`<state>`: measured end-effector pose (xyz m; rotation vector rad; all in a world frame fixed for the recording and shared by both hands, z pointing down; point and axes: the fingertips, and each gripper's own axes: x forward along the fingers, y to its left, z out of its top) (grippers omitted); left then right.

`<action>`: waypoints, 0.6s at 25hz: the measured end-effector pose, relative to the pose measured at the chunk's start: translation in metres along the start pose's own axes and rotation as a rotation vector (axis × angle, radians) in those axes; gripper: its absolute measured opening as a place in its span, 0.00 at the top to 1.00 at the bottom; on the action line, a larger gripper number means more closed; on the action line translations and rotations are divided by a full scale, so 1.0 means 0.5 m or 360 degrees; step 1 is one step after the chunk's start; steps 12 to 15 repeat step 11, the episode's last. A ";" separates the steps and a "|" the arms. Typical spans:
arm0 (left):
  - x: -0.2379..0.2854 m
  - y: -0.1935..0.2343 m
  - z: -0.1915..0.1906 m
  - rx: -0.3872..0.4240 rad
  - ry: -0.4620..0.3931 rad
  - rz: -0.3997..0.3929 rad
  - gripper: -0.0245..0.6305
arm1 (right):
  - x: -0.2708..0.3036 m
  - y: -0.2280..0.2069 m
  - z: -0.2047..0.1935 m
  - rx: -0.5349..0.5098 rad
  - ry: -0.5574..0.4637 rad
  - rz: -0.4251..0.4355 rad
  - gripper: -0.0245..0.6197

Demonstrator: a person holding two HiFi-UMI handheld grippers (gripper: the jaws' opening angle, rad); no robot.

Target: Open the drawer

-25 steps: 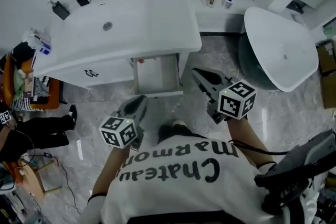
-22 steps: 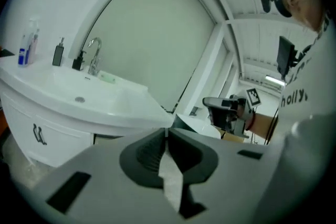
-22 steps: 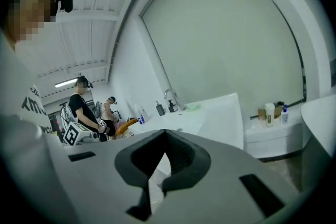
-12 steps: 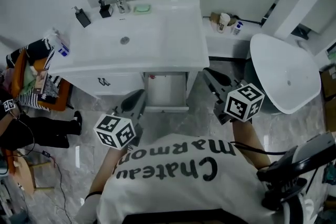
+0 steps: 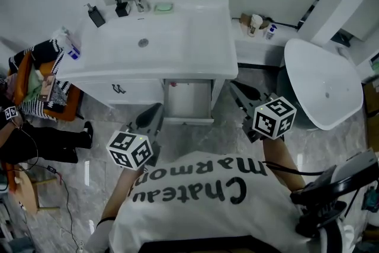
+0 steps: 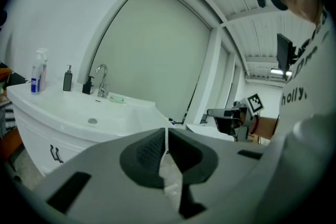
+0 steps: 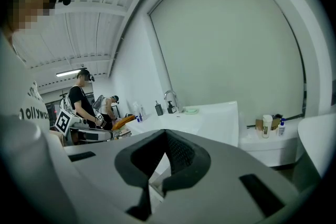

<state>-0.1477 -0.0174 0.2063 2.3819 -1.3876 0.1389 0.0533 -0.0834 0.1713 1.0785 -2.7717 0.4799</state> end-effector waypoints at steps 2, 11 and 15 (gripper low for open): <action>0.002 0.000 -0.004 0.0002 0.0008 -0.0005 0.93 | 0.000 0.000 -0.004 0.0005 0.0004 -0.0001 0.96; 0.007 -0.014 -0.008 0.0023 0.0019 -0.0001 0.93 | -0.016 -0.004 -0.015 -0.0002 0.0028 -0.0005 0.96; 0.007 -0.014 -0.008 0.0023 0.0019 -0.0001 0.93 | -0.016 -0.004 -0.015 -0.0002 0.0028 -0.0005 0.96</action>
